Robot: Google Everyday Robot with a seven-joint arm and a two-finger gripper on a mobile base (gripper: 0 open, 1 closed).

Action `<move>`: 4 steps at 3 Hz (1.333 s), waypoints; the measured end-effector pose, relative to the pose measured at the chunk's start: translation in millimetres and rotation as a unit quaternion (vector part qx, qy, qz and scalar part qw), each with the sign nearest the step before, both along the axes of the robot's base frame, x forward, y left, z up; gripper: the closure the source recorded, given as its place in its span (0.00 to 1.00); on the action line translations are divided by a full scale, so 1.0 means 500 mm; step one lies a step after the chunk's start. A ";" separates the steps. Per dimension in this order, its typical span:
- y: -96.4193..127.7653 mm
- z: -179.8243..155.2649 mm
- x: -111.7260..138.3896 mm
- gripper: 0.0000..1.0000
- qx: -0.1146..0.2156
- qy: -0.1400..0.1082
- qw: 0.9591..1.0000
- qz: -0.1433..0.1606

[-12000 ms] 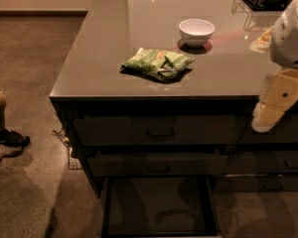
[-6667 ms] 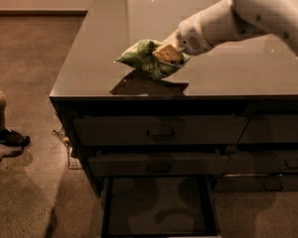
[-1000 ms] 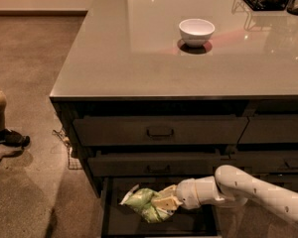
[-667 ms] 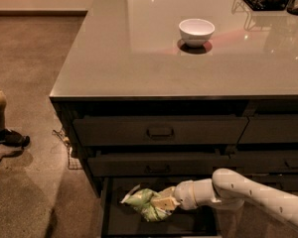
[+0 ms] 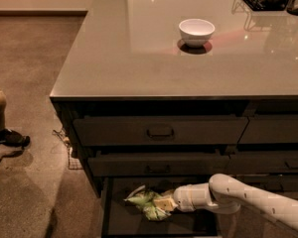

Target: Place green jalapeno chip bag into bottom drawer

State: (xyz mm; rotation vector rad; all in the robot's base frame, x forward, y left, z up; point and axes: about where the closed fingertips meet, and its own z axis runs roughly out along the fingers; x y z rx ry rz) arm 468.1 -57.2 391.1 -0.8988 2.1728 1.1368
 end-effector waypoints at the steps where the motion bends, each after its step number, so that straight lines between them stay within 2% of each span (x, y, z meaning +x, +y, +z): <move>1: -0.003 -0.023 0.004 1.00 -0.011 0.006 1.000 -0.009; 4: -0.004 -0.086 0.015 1.00 -0.069 0.037 0.997 -0.018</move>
Offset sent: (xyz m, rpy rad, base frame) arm 0.0069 -0.0077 -0.0314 -0.1079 0.0432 -0.0496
